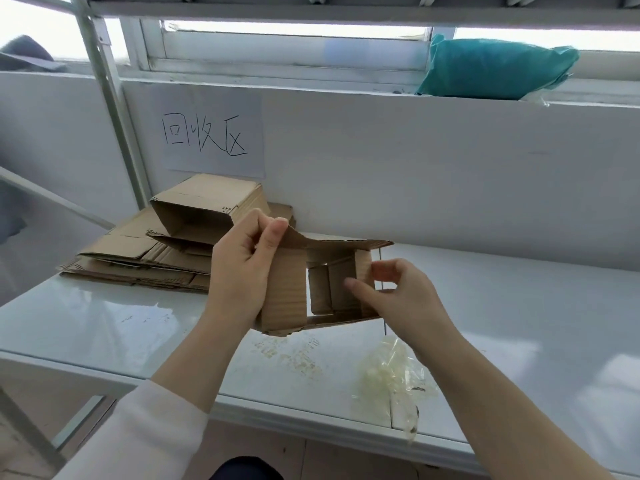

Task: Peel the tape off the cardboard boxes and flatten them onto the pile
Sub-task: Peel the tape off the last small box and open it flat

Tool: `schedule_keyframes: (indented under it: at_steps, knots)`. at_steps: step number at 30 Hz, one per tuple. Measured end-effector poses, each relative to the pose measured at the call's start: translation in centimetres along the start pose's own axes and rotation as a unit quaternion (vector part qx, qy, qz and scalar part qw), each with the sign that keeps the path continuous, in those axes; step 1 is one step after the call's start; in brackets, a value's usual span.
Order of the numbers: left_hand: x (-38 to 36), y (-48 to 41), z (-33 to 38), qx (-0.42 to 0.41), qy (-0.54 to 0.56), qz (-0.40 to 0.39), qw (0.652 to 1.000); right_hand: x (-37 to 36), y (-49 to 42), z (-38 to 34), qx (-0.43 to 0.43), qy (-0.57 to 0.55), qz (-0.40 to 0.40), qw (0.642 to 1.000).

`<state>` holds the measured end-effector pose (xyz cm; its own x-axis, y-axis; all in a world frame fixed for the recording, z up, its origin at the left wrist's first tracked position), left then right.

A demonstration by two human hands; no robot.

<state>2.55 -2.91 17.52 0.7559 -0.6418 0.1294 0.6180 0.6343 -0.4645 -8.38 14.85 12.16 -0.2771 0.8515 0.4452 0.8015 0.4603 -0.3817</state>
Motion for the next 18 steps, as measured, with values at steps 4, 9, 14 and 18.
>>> schedule_keyframes:
  at_steps: [4, 9, 14, 18]
  knots:
    - [-0.8, -0.1, -0.3, 0.021, 0.023, -0.087, 0.996, 0.7, -0.1, -0.4, -0.002, -0.062, 0.073, 0.995]
    - [-2.4, 1.0, -1.1, 0.046, -0.036, -0.211, 0.976, 0.5, 0.2, 0.7, -0.074, -0.208, 0.102, 0.970]
    - [-3.0, 1.8, -1.1, 0.038, -0.138, -0.236, 0.961, 0.4, 0.0, 0.7, -0.077, -0.261, 0.137, 0.952]
    - [-2.7, 1.4, -1.2, 0.029, -0.143, -0.223, 0.964, 0.5, 0.0, 0.2, -0.071, -0.264, 0.151, 0.950]
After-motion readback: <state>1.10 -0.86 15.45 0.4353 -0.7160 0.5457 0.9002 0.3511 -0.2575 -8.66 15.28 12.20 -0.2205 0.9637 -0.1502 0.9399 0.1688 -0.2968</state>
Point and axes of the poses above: each hand's wrist, its own y-axis away from the middle knuckle, its own x-axis out of the back of the hand, z = x × y, the point moved 9 cm from there along -y, towards the middle knuckle, and after that the axes turned 13 degrees about x, right-handed, at the moved point
